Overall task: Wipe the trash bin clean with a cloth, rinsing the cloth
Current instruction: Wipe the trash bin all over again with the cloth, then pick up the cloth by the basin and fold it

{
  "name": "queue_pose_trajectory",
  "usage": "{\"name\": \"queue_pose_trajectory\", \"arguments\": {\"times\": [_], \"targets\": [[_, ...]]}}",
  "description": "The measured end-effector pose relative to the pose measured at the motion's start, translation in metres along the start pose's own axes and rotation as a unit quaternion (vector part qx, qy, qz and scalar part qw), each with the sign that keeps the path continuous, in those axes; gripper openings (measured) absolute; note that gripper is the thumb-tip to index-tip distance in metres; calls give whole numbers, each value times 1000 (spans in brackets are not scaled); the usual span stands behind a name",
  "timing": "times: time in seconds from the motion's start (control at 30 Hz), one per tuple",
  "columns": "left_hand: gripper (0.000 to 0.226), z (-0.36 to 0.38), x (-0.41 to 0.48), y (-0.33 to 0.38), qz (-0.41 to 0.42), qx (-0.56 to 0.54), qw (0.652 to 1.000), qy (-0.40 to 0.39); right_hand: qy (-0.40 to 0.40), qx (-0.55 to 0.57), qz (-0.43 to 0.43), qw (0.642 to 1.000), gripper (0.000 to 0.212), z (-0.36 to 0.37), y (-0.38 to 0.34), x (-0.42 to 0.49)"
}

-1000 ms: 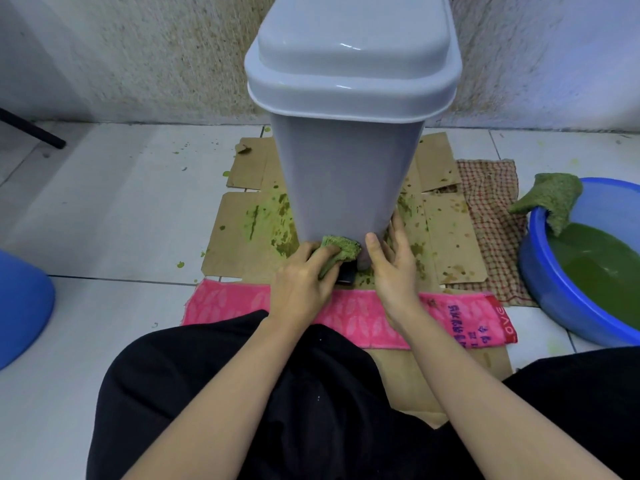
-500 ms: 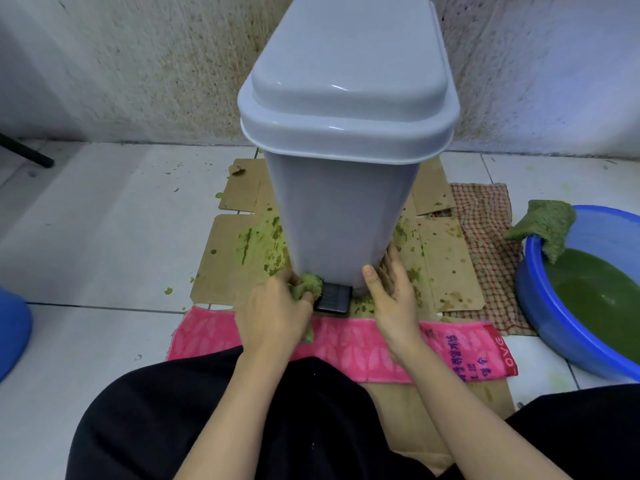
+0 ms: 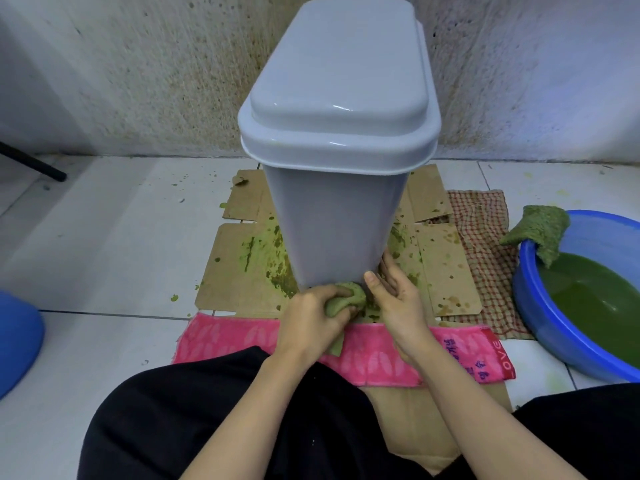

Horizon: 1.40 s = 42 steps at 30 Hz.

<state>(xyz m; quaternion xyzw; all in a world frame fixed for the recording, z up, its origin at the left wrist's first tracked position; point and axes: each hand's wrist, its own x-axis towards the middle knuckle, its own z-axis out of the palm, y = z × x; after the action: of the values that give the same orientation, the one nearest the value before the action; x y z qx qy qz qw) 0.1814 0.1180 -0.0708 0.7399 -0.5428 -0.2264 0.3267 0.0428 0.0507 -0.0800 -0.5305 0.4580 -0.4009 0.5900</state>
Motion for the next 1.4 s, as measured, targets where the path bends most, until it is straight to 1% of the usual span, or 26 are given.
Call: {"name": "queue_pose_trajectory", "arguments": {"times": [0.1, 0.2, 0.23, 0.3, 0.37, 0.4, 0.47, 0.5, 0.57, 0.67, 0.77, 0.83, 0.87, 0.9, 1.0, 1.07, 1.13, 1.2, 1.27, 1.3, 1.37, 1.4], "targets": [[21, -1, -3, 9, -18, -98, 995, 9, -6, -26, 32, 999, 48, -12, -13, 1], [23, -9, -11, 32, -36, -235, 971, 21, 1, -36, 103, 994, 25, -27, -32, -8], [25, -12, -14, 41, -38, -276, 960, 24, -4, -16, 127, 992, 23, -30, -42, -14], [34, -15, -17, 62, -47, -348, 936, 27, -32, 58, 161, 985, 33, -37, -62, -25], [43, -13, -18, 85, -64, -408, 911, 8, -91, 135, 183, 969, 50, -46, -81, -34], [46, -11, -17, 97, -74, -431, 899, -6, -124, 161, 187, 961, 53, -51, -89, -38], [49, -5, -13, 120, -84, -458, 885, -31, -161, 179, 176, 955, 47, -67, -106, -42], [48, 0, -11, 131, -80, -454, 886, -43, -159, 172, 165, 958, 43, -77, -113, -42], [46, 11, -4, 153, -78, -442, 891, -72, -120, 153, 147, 970, 37, -101, -125, -41], [48, 35, 9, 187, -117, -440, 882, -124, -33, 160, 137, 977, 28, -144, -128, -34], [45, 65, 27, 218, -159, -407, 875, -207, 70, 218, 128, 965, 31, -190, -124, -26], [35, 88, 38, 238, -180, -397, 862, -259, 124, 259, 120, 950, 33, -224, -120, -23], [30, 100, 41, 247, -186, -404, 852, -277, 147, 269, 114, 945, 34, -241, -116, -23], [31, 115, 45, 255, -184, -420, 838, -297, 165, 274, 106, 942, 38, -258, -112, -24], [47, 161, 47, 283, -183, -492, 765, -372, 199, 284, 86, 934, 48, -304, -102, -30], [52, 192, 48, 301, -183, -512, 739, -398, 226, 300, 76, 924, 45, -333, -99, -38], [60, 222, 51, 313, -193, -515, 745, -377, 258, 316, 59, 911, 38, -362, -95, -48], [60, 248, 51, 323, -194, -501, 771, -342, 295, 304, 40, 905, 20, -386, -91, -60], [57, 263, 43, 335, -171, -477, 792, -341, 340, 263, 27, 903, 4, -403, -86, -70], [53, 267, 38, 342, -153, -454, 809, -342, 365, 247, 18, 898, 6, -410, -83, -75], [42, 276, 28, 351, -102, -399, 852, -323, 406, 231, -4, 884, 18, -421, -79, -82], [39, 279, 24, 355, -79, -381, 868, -309, 422, 230, -13, 877, 25, -425, -76, -85]]}}
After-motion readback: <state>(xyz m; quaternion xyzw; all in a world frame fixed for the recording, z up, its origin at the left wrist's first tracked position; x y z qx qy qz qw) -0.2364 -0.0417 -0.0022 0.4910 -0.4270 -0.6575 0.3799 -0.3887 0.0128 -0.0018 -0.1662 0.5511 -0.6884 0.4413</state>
